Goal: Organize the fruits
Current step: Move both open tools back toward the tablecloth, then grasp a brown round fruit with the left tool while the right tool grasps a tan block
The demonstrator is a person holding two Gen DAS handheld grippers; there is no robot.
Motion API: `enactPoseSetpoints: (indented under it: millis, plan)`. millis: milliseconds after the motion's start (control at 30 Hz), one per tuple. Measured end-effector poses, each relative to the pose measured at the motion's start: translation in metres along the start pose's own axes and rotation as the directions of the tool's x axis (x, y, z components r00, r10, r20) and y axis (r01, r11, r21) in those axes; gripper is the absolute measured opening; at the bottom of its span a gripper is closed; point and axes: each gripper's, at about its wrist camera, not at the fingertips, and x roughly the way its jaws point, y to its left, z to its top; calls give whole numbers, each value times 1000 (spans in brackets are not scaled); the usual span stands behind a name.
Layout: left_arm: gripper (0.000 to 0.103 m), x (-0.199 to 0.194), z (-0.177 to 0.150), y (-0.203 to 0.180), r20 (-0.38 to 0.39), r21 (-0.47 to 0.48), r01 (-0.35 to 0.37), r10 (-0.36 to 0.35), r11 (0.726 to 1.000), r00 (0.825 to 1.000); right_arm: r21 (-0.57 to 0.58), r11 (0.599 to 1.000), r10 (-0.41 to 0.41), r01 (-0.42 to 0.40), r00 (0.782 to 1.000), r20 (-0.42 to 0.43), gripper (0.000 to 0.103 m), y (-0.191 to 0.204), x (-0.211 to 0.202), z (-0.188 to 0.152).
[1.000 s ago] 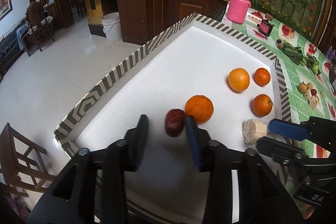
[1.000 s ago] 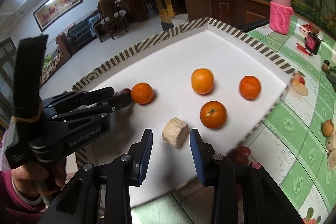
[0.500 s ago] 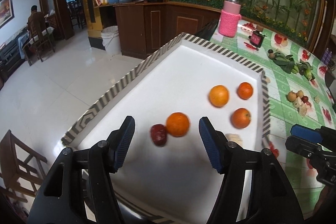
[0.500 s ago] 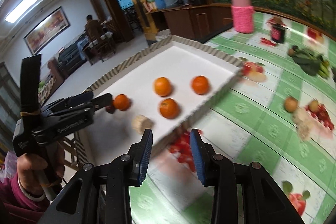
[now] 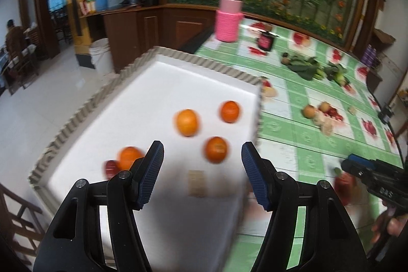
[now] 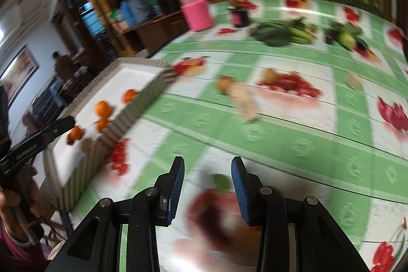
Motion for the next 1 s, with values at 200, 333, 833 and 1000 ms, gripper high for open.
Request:
enactPoseSetpoints:
  millis: [200,333,833,1000]
  plan:
    - [64,9,4,-41,-32,60,78,-76,995,997,28,999,-37,37,999,-11,38,-27,3,9]
    - [64,15,6,-59,-48,86,102,-98,991,994,-15,999,-51,51,998,-21,38,-26,15,23]
    - [64,43,17,-81,-113,102,165,-153,981,982,-133,990,-47,39,997,-59,25,-18,58,55]
    - [64,58,23,-101,-163,132,192,-169,972,972,-108,994,-34,26,997,-64,20,-32,49,49]
